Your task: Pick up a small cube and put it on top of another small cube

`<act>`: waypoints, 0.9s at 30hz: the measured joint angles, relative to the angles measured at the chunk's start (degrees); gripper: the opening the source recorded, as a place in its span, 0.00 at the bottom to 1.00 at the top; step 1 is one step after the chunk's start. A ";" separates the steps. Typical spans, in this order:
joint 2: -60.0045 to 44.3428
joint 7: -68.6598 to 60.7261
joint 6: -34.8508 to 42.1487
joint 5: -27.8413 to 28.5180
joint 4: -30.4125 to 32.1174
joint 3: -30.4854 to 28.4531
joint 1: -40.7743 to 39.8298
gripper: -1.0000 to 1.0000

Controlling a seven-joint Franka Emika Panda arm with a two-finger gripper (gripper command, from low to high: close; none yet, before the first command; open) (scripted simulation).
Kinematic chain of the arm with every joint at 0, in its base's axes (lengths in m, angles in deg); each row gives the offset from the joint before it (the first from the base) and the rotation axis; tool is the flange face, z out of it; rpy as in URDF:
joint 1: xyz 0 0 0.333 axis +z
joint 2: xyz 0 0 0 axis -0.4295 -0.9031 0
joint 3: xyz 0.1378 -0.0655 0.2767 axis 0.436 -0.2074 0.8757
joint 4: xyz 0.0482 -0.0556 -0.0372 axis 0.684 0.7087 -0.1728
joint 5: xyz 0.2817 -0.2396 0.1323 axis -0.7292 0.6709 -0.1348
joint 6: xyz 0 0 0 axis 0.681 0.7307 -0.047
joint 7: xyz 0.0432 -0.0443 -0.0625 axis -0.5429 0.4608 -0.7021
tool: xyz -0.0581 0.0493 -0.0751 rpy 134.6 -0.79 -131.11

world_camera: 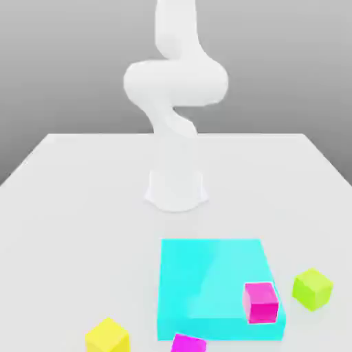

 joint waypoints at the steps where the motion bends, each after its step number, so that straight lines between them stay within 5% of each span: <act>1: -2.26 1.08 -0.76 0.19 0.13 0.26 -0.73 0.50; 17: -35.68 17.28 -11.97 3.31 2.07 0.59 -8.16 0.50; 27: -56.29 23.63 -19.07 0.01 3.32 -0.66 -10.59 0.50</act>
